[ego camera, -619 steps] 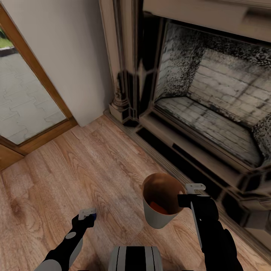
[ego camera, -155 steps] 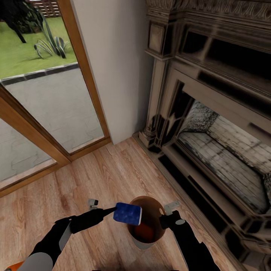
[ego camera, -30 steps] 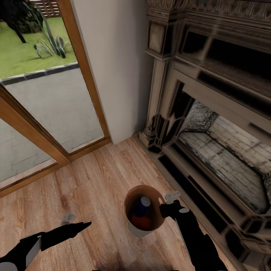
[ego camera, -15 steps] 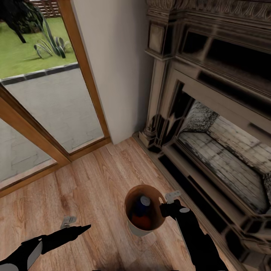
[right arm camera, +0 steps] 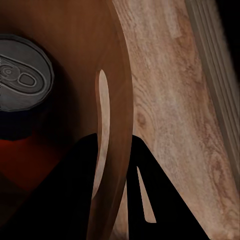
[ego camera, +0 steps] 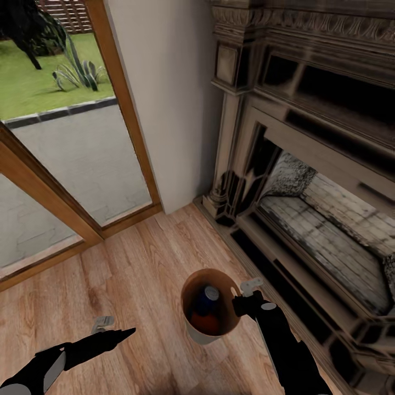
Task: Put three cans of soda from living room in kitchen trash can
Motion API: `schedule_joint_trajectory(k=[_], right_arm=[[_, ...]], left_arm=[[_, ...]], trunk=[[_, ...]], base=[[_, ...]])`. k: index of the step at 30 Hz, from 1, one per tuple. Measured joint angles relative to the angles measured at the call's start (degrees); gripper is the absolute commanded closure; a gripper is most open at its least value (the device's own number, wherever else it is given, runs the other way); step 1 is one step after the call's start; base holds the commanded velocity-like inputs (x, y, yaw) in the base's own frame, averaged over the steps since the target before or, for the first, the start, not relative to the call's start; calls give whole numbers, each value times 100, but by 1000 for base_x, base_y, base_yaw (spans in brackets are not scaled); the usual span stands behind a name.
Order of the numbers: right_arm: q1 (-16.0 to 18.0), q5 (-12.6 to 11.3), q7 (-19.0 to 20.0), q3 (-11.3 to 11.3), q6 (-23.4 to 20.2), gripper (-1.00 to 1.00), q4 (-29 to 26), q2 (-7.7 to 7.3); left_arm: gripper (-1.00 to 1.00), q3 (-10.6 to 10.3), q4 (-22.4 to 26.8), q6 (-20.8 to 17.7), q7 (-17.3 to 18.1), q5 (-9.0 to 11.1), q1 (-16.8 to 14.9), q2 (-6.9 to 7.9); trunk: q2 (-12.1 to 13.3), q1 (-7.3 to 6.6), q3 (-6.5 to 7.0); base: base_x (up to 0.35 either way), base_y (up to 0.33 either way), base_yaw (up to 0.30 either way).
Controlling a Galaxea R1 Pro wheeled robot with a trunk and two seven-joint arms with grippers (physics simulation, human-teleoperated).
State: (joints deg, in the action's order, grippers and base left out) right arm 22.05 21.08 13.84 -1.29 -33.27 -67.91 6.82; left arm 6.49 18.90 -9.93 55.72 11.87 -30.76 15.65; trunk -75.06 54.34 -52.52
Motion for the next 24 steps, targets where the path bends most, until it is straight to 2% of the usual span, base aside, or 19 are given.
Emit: schedule_joint_trajectory(k=[9,15,24], right_arm=[[0,20,-3,-7,3,100,5,-1],[0,3,-6,-9,-1,100,7,2],[0,12,-6,-9,4,100,7,3]], left_arm=[[-100,-5,-3,56,-52,2,0,-34],[-100,-7,-8,101,-366,8,0,-43],[-100,-7,-9,105,-411,9,0,-44]], trunk=[[0,0,47],[0,0,48],[0,0,48]], base=[[0,0,13],[0,0,259],[0,0,293]])
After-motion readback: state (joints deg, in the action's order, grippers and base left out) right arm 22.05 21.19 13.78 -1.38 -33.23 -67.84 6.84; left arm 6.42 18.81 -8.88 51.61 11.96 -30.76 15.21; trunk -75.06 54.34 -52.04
